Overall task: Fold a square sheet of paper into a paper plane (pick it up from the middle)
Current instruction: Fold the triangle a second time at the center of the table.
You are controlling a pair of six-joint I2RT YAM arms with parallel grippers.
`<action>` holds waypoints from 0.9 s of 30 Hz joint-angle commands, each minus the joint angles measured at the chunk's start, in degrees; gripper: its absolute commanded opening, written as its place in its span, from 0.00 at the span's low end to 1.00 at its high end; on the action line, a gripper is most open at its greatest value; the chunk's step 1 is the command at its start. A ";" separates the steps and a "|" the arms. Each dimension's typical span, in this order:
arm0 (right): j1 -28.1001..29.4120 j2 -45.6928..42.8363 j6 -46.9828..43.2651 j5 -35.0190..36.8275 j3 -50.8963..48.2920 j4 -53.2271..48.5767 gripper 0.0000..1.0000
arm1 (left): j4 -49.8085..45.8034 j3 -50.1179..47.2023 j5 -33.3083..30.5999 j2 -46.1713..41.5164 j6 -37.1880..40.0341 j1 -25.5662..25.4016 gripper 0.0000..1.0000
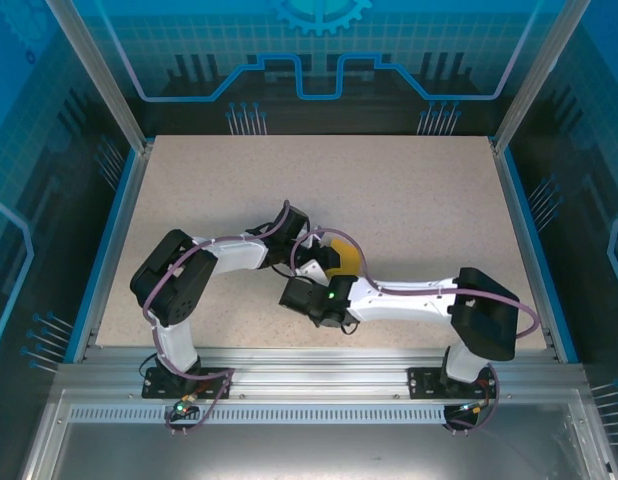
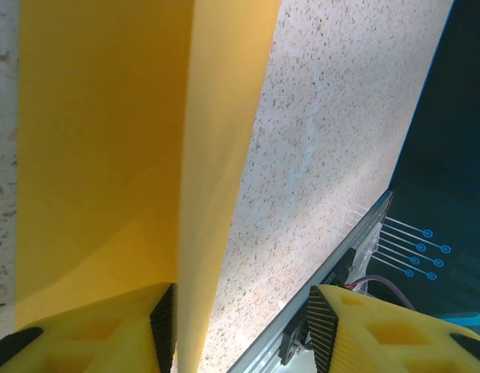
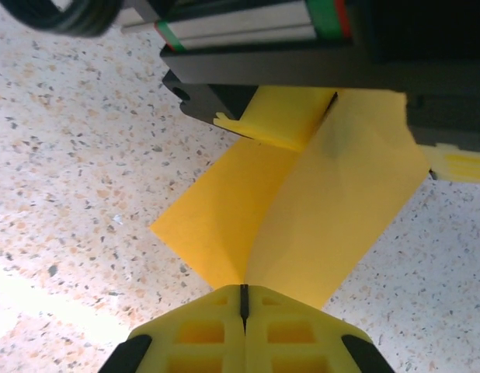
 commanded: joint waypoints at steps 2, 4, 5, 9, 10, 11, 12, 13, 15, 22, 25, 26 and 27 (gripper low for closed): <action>-1.32 -3.24 -1.89 -4.55 -2.65 2.83 0.01 | -3.48 1.72 -0.53 -2.24 1.53 0.31 0.51; -3.04 -4.88 -3.23 -8.30 -4.69 5.15 0.00 | -4.88 1.59 -3.18 -3.44 1.90 0.38 0.52; -4.08 -5.55 -3.98 -10.57 -5.70 6.17 0.00 | -5.32 1.54 -4.18 -3.90 2.06 0.35 0.53; -8.04 -8.56 -6.56 -18.45 -10.32 11.86 0.00 | -7.59 0.95 -8.99 -7.00 2.08 0.38 0.55; -9.29 -9.23 -6.97 -20.44 -11.12 12.94 0.00 | -8.47 0.53 -10.83 -8.09 2.16 0.37 0.57; -10.39 -9.79 -7.38 -22.33 -12.80 14.04 0.00 | -8.93 0.05 -12.47 -9.02 2.04 0.37 0.59; -11.87 -10.37 -7.71 -24.69 -14.14 15.56 0.01 | -9.63 -0.65 -14.29 -10.14 1.82 0.32 0.59; -13.58 -10.79 -8.24 -27.34 -15.36 17.75 0.01 | -9.80 -1.39 -15.60 -11.14 1.57 0.32 0.60; -16.12 -11.35 -8.94 -31.22 -16.97 20.07 0.01 | -9.96 -2.97 -17.63 -13.04 0.96 0.32 0.60; -25.89 -11.48 -12.86 -44.58 -20.76 24.47 0.03 | -7.69 -9.19 -19.78 -19.18 0.19 -0.56 0.59; -29.28 -11.65 -14.09 -47.86 -21.64 24.42 0.03 | -7.20 -10.27 -19.81 -20.41 0.91 -2.21 0.57; -30.10 -11.66 -14.36 -48.77 -21.83 24.53 0.03 | -7.15 -10.31 -19.82 -20.50 1.09 -2.90 0.57; -31.12 -11.71 -14.64 -49.95 -22.05 24.72 0.03 | -6.86 -10.36 -19.61 -20.46 1.26 -3.71 0.56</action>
